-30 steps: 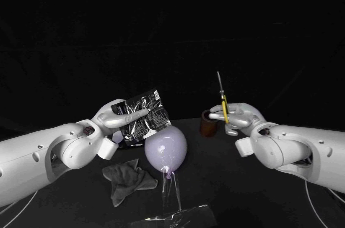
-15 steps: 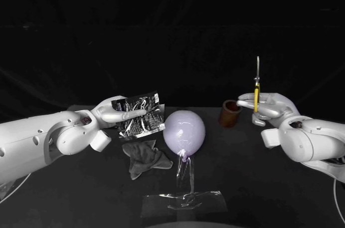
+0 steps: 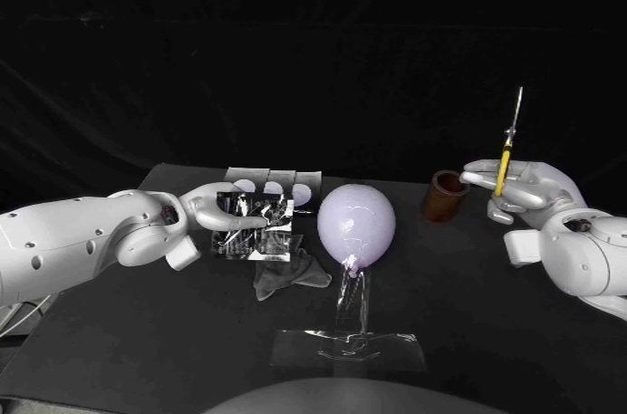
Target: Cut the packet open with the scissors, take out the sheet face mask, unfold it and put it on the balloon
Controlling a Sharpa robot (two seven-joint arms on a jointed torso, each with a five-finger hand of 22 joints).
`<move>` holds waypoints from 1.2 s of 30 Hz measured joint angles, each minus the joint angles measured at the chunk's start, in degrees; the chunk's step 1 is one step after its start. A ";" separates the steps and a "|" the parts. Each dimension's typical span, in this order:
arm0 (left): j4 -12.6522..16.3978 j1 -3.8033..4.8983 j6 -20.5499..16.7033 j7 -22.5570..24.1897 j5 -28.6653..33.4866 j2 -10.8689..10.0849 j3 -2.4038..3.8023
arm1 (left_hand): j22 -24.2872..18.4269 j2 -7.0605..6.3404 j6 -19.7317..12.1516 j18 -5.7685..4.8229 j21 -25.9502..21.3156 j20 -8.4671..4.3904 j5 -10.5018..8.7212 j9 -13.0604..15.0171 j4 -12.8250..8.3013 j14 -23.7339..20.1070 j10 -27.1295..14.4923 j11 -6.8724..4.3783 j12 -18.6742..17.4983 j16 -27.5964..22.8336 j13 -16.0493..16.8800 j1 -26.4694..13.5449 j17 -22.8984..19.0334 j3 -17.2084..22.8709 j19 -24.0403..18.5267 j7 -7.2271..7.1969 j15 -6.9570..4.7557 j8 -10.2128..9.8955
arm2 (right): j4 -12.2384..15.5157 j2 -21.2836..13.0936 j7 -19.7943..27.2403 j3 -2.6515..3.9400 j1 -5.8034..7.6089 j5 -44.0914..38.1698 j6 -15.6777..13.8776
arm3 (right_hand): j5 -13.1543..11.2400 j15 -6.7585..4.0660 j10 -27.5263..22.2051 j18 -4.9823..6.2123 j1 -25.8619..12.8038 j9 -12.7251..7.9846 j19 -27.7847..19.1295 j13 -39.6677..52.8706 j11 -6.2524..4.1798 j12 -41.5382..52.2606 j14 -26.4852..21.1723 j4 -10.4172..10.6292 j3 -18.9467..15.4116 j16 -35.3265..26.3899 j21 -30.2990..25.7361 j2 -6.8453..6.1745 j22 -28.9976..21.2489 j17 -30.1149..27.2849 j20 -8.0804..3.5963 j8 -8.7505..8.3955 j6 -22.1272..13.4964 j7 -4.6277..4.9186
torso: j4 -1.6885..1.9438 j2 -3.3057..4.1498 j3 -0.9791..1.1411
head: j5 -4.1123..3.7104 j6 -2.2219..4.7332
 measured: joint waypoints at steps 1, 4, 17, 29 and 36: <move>-0.25 -0.45 -0.34 -0.19 -0.72 0.06 -0.02 | 0.04 -0.25 0.00 0.00 0.00 0.00 0.00 0.01 -0.03 0.00 0.00 0.00 0.00 0.00 0.00 -0.25 0.00 -0.03 0.00 0.00 0.00 0.00 | 0.01 0.00 0.01 0.00 0.00 0.00 0.02 | 0.00 0.00 0.00 0.00 -0.08 -0.07 0.00 -0.05 0.00 0.00 0.00 -0.14 -0.14 -0.02 0.00 0.08 0.00 0.00 0.00 0.00 0.14 -0.14 | 0.00 0.02 0.00 | 0.13 -0.06; -1.04 -1.96 -2.02 -0.78 -2.38 0.47 -0.21 | 0.06 -1.33 0.01 0.00 0.00 0.46 0.02 2.57 0.36 -0.53 -0.56 0.51 -0.29 -0.57 -0.04 -1.33 0.00 -1.23 -0.52 -0.01 0.23 0.01 | 0.06 0.00 0.04 0.00 -0.02 0.01 0.11 | 0.00 0.01 0.00 -0.01 -0.31 -0.20 0.00 -0.07 0.00 -0.22 0.01 -0.37 -0.01 0.15 0.00 0.28 -0.01 0.00 0.00 -0.22 0.18 -0.18 | 0.02 0.03 -0.01 | 0.37 -0.19; -2.59 -5.16 -12.04 -2.06 -2.95 3.02 -0.29 | -1.36 -4.78 -3.52 -0.40 -2.85 2.59 0.03 2.24 2.34 -6.17 -7.16 2.76 -0.29 -3.19 -0.14 -3.59 -0.57 -4.33 -6.10 1.62 2.50 -3.30 | 0.31 -0.19 0.24 0.00 -0.04 0.04 0.43 | 0.00 0.04 0.00 -0.04 -2.37 -0.70 -0.22 -0.14 0.00 -0.67 0.02 -1.20 -0.39 0.14 -0.21 0.79 -0.03 -0.05 -0.21 -0.67 0.38 0.02 | -0.01 0.05 -0.03 | 1.03 -0.90; -2.58 -5.42 -16.94 -3.57 -4.31 2.97 -0.27 | -1.58 -10.19 -8.17 -0.40 -9.57 6.77 0.03 0.50 2.79 -14.90 -14.16 5.32 -0.28 -5.55 -0.06 -3.81 -1.93 -11.96 -16.64 0.60 5.41 -7.10 | 0.35 -0.30 0.39 -0.01 -0.06 0.10 0.63 | 0.00 0.13 0.00 -0.07 -3.95 -1.27 -0.42 -0.20 0.00 -1.17 0.10 -1.99 -0.86 0.03 -0.49 1.01 0.00 0.00 0.00 -1.33 0.38 0.02 | -0.04 0.02 0.03 | 0.88 -1.42; -2.61 -5.46 -18.91 -3.57 -6.30 2.81 -0.20 | -1.32 -7.79 -8.90 -3.08 -11.32 6.90 0.03 -0.08 4.39 -20.16 -16.39 5.92 0.25 -4.53 0.01 0.24 -2.08 -23.31 -21.49 0.51 6.38 -7.85 | 0.38 -0.37 0.44 -0.01 -0.06 0.14 0.72 | 0.00 0.15 0.00 -0.07 -4.56 -1.47 -0.42 -0.20 0.00 -1.42 0.12 -2.46 -1.03 0.02 -0.49 0.88 0.00 0.00 -0.01 -1.60 0.58 0.23 | 0.00 0.03 -0.05 | 0.74 -1.53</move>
